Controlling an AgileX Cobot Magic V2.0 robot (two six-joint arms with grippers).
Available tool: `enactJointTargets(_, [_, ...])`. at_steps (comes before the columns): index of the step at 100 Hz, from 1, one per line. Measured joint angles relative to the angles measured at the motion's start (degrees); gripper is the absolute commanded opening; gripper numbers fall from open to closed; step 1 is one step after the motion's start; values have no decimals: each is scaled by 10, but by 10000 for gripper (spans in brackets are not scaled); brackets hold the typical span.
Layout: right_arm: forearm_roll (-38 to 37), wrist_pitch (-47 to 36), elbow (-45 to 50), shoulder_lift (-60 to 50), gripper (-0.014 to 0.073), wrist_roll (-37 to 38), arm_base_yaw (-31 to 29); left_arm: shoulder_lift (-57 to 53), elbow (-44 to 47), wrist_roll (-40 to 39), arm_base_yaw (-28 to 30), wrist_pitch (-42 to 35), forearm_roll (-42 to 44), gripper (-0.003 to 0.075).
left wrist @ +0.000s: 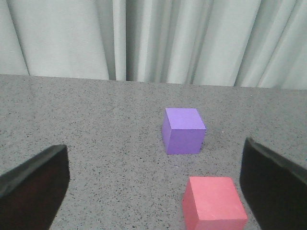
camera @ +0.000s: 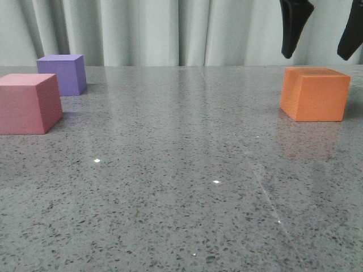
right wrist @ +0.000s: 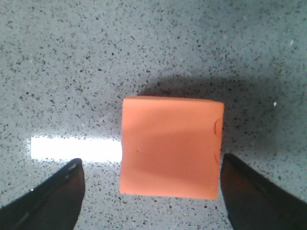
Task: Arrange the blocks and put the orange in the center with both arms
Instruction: 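Lower the right gripper over the orange cube and close on it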
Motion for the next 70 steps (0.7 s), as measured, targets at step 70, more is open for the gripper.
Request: enactJointTargets(70, [-9,-7,-4,43,580,27,-12,0,0,0,0,-1,0,689])
